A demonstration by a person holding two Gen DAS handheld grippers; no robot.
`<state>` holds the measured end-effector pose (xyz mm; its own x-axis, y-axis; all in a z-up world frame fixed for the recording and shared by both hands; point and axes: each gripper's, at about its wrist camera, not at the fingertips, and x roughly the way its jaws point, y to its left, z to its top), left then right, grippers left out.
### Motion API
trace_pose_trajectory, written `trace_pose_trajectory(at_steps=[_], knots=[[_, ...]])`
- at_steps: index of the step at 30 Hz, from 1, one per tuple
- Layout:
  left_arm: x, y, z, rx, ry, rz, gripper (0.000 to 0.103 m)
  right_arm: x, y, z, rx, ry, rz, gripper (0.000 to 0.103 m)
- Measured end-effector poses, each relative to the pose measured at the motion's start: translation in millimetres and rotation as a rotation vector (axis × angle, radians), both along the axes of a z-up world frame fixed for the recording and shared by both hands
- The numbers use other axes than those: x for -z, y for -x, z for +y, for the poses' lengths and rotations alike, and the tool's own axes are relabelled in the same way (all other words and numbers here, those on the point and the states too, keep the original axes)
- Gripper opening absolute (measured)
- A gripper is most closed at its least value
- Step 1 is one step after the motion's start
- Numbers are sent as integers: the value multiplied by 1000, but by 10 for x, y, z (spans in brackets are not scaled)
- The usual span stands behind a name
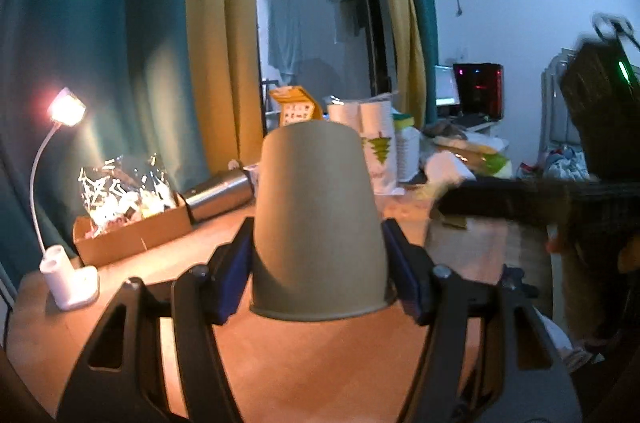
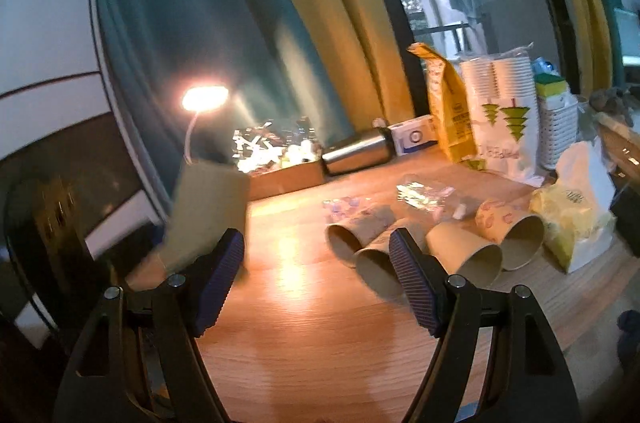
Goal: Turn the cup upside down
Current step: 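Lift the tan cup with the left gripper and turn it rim-up, then grasp the rim-up tan cup with the right gripper while the left gripper releases it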
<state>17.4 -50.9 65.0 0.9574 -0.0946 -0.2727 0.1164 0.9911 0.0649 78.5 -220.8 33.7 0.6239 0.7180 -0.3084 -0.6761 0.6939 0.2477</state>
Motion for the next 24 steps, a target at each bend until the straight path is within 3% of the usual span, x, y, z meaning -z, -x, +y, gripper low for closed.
trace_pose_trajectory(at_steps=[5, 11, 24], knots=[[244, 206, -47, 15, 39, -13, 63, -22, 126, 172, -73, 11, 7, 78], [337, 246, 116, 21, 117, -43, 64, -36, 119, 450, -135, 44, 23, 78], [374, 345, 176, 59, 123, -90, 64, 7, -177, 882, -265, 32, 186, 78]])
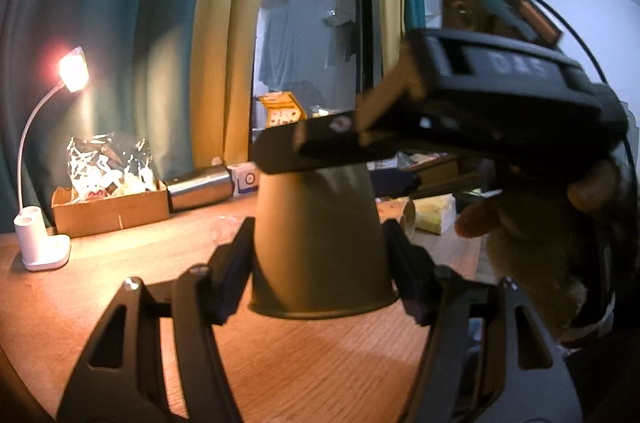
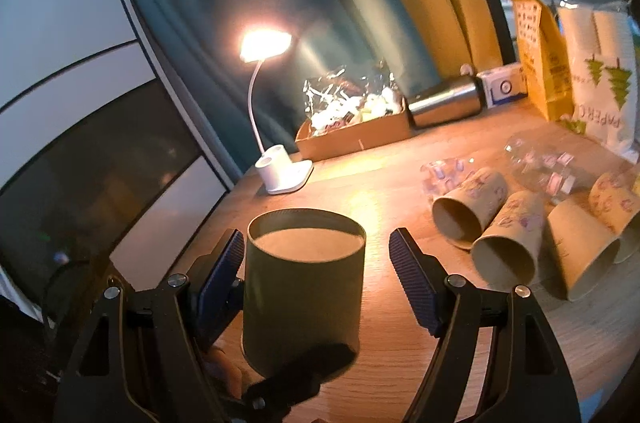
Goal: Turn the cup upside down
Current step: 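Grasp the rim-up tan cup with the right gripper while the left gripper releases it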
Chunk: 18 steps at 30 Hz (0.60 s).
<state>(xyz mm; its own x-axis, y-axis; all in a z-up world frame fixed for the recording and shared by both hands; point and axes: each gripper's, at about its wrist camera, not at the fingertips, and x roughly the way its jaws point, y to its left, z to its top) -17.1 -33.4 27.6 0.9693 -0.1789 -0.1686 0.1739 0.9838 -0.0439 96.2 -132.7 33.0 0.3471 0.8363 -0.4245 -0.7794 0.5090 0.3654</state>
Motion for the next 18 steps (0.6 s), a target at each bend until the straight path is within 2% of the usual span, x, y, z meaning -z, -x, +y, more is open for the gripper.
trace_pose_trajectory(at_steps=[3, 5, 6, 11, 13, 14, 15, 18], knots=[[-1, 15, 2, 4, -4, -6, 64, -16, 11, 16, -22, -9, 15, 77], [1, 21, 13, 5, -1, -8, 64, -27, 13, 37, -31, -4, 18, 69], [1, 17, 20, 5, 1, -8, 64, -33, 11, 51, -35, -1, 19, 59], [3, 21, 30, -6, 3, -7, 66, -38, -9, 75, -49, 5, 29, 58], [11, -3, 42, -18, 3, 3, 79, -47, -15, 82, -46, 6, 23, 58], [10, -8, 43, -29, 3, 5, 89, -55, -18, 83, -38, 7, 14, 58], [8, -6, 54, -42, 6, 1, 93, -65, -22, 86, -25, 9, 0, 58], [19, -49, 118, -57, 26, 29, 93, -96, -63, 60, 30, -5, -41, 58]])
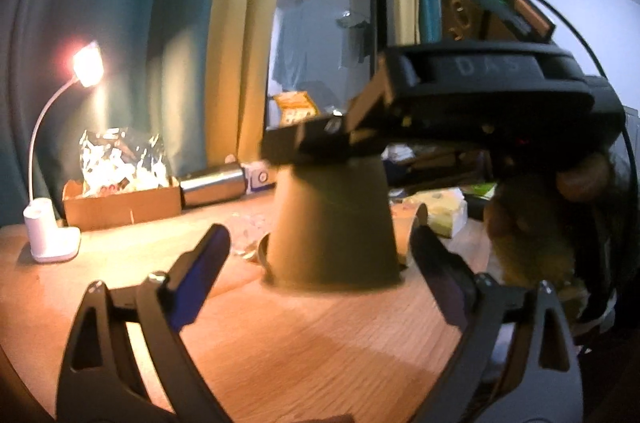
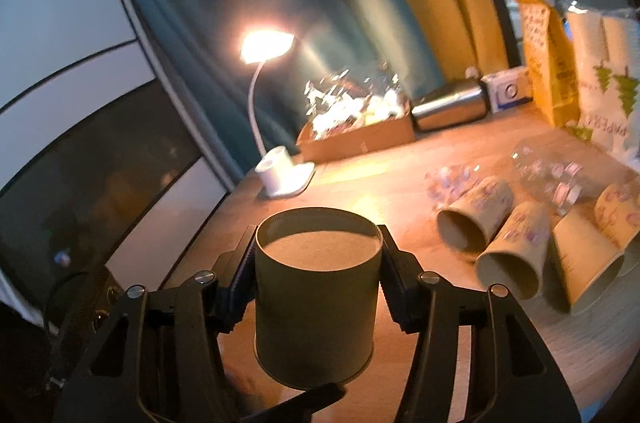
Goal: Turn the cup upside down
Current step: 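Grasp the rim-up tan cup with the right gripper while the left gripper releases it, then lower the tan cup rim-up onto the table and open the right gripper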
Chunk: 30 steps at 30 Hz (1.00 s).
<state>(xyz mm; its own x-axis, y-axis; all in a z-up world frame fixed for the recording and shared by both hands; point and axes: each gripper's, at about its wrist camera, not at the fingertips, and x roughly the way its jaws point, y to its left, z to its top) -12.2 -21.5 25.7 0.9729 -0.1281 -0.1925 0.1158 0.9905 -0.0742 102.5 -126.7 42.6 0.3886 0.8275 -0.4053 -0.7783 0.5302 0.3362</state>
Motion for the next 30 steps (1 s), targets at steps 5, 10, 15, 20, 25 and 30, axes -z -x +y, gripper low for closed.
trace_pose_trajectory(at_steps=[5, 10, 15, 20, 25, 30], knots=[[26, -49, 218, -72, 52, 55, 93, 32, -102, -51, 155, 16, -128, 58], [70, -61, 498, -201, 139, 68, 93, 306, -190, -6, 249, 79, -217, 58], [113, -79, 664, -322, 163, 67, 93, 565, -187, 121, 259, 137, -248, 58], [132, -69, 667, -357, 152, 67, 93, 747, -122, 307, 258, 196, -300, 59], [133, -33, 615, -358, 132, 75, 93, 832, -146, 350, 282, 219, -313, 59], [127, -33, 601, -353, 120, 83, 93, 849, -183, 343, 293, 220, -297, 59]])
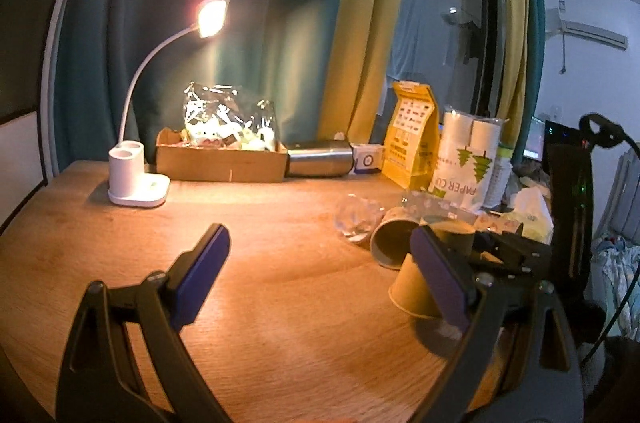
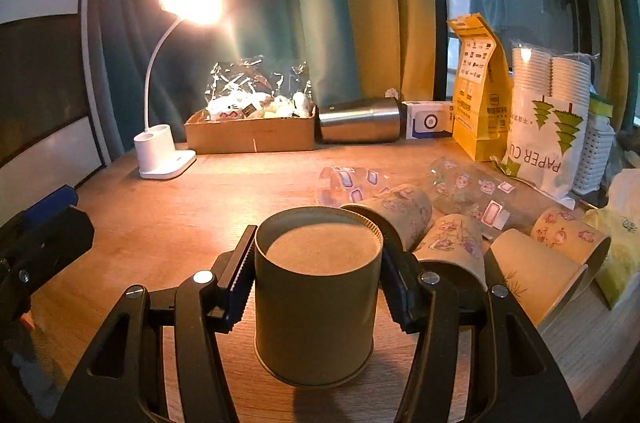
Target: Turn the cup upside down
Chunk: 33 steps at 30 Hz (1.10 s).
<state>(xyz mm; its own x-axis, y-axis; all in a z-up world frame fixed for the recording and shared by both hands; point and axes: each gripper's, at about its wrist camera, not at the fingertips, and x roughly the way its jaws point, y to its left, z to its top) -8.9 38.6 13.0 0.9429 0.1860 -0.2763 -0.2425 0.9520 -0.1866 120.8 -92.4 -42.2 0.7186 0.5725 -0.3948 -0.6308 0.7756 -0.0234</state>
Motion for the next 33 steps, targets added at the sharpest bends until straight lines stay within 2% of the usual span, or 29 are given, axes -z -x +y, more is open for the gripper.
trace_pose_trajectory(at_steps=[2, 4, 5, 12, 17, 21, 26, 33], knots=[[-1, -3, -13, 6, -6, 1, 93, 5, -2, 15, 0, 9, 3, 60], [-7, -3, -30, 9, -14, 3, 93, 5, -3, 27, 2, 12, 4, 70], [-5, -6, -37, 9, -18, 5, 93, 6, -5, 26, -1, 10, 7, 70], [-3, -5, -30, 4, -14, 9, 93, -76, 58, -71, 4, -2, 6, 71], [-11, 36, -68, -13, -41, 4, 93, -173, 222, -245, 34, 18, 13, 71], [-10, 51, -83, -11, -54, 17, 93, -205, 356, -415, 49, 15, 53, 72], [-19, 83, -119, 13, -69, 8, 94, -186, 533, -532, 65, 31, 59, 74], [-22, 86, -108, 23, -58, 6, 97, -135, 529, -620, 86, 11, 95, 74]])
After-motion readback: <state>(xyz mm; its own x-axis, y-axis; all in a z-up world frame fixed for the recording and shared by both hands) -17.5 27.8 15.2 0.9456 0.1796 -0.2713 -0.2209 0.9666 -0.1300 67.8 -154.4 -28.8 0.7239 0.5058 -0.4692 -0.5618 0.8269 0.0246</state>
